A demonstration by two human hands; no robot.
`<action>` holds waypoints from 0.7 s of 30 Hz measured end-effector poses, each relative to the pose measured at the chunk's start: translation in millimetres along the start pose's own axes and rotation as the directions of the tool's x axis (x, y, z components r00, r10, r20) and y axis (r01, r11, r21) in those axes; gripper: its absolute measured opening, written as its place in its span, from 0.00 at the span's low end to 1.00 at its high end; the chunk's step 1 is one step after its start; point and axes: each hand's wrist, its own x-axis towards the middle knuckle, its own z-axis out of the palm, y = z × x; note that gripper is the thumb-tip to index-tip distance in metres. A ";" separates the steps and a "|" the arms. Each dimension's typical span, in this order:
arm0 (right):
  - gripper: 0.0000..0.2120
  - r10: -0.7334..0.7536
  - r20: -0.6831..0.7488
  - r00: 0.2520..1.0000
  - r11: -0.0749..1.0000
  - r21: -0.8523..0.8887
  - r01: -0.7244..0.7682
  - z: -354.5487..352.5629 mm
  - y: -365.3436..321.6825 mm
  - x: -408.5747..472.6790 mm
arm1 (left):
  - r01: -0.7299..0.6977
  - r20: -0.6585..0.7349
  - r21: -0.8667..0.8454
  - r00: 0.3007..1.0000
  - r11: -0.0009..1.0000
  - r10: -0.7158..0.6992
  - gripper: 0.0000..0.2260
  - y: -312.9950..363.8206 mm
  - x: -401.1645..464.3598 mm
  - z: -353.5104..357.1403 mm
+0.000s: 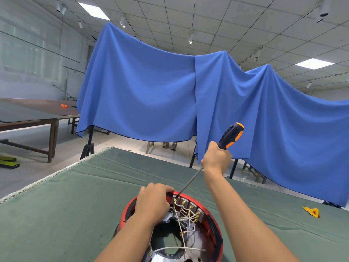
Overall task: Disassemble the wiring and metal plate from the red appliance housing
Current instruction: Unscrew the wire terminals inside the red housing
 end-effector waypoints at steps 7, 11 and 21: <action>0.11 0.115 0.006 0.993 0.993 0.032 -0.115 -2.2 -0.4 8.8 | -0.027 0.016 -0.007 1.000 1.000 0.027 0.25 -3.7 4.3 3.4; 0.09 0.131 0.039 0.991 0.985 0.103 -0.135 -6.5 -4.4 5.0 | -0.027 0.017 -0.008 0.999 1.000 0.027 0.25 -4.1 5.1 4.0; 0.11 -0.115 0.140 0.983 0.967 0.240 0.079 -17.1 -14.1 -22.3 | -0.018 0.014 -0.010 1.000 1.000 0.018 0.24 -1.3 4.8 2.0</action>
